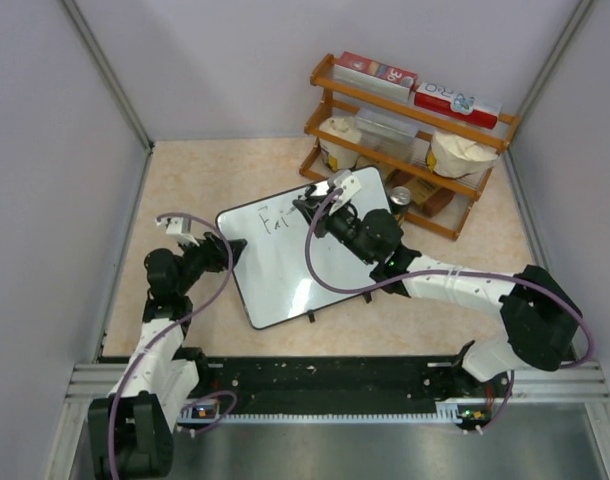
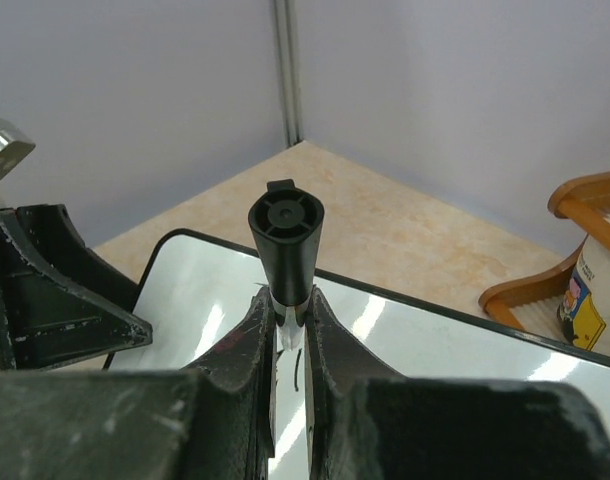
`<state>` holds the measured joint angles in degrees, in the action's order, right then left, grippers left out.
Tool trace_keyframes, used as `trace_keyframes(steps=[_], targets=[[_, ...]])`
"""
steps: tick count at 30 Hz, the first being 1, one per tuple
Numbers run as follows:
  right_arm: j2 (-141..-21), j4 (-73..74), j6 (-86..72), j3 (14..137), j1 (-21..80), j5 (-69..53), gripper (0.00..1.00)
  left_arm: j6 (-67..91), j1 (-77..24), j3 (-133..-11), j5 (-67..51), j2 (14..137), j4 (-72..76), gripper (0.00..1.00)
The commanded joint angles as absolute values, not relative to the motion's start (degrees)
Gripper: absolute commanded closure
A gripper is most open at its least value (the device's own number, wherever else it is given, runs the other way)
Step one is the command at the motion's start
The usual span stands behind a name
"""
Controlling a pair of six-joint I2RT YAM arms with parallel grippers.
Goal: Write a sentence on the whiteboard
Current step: Hold the whiteboard at the center of the board.
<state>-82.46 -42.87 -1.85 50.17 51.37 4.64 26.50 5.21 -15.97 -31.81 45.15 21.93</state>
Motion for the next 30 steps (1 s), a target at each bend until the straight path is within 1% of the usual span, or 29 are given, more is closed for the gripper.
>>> trace_keyframes(steps=[1, 2, 3, 5, 6, 7, 8, 9, 12, 13, 15, 21, 30], targets=[[-85.2, -45.2, -3.3, 52.4, 51.8, 5.4, 1.0, 26.3, 5.4, -15.2, -37.1, 48.5, 31.9, 0.28], [-85.7, -45.3, -3.2, 52.5, 51.8, 5.8, 1.0, 26.3, 5.4, -15.2, -37.4, 49.6, 32.2, 0.31], [-86.0, -45.4, -2.8, 52.6, 51.8, 6.1, 1.0, 26.4, 5.4, -15.3, -38.1, 50.0, 32.4, 0.36], [-86.7, -45.8, -2.2, 52.6, 51.9, 7.2, 1.0, 26.1, 5.4, -15.4, -39.2, 51.0, 32.9, 0.42], [-86.9, -46.2, -1.6, 52.4, 52.1, 7.6, 1.0, 26.0, 5.4, -15.4, -39.9, 51.2, 33.0, 0.53], [-87.2, -46.7, -1.3, 52.3, 52.3, 8.5, 1.0, 25.9, 5.4, -15.4, -40.0, 51.3, 33.0, 0.6], [-87.3, -47.2, -1.1, 52.1, 52.3, 8.7, 1.0, 25.7, 5.4, -15.4, -40.2, 51.4, 33.0, 0.7], [-87.4, -48.5, -1.1, 51.7, 52.2, 8.8, 1.0, 25.5, 5.4, -15.4, -39.9, 51.3, 32.7, 0.75], [-87.2, -50.8, -1.1, 50.4, 52.3, 9.3, 1.0, 24.2, 5.4, -15.9, -39.2, 51.1, 29.3, 0.85], [-87.0, -51.2, -1.2, 50.1, 52.3, 9.7, 1.0, 24.2, 5.4, -15.7, -38.9, 51.1, 29.3, 0.93], [-86.4, -52.2, -1.2, 49.1, 52.3, 10.1, 1.0, 24.2, 5.3, -15.6, -38.7, 51.2, 29.0, 1.0], [-84.0, -53.3, -0.7, 47.3, 52.2, 10.9, 1.0, 23.4, 5.4, -15.7, -36.8, 51.8, 27.3, 1.0], [-84.1, -53.0, -0.9, 46.7, 51.5, 11.3, 1.0, 22.7, 5.4, -15.1, -36.4, 51.4, 26.3, 1.0]])
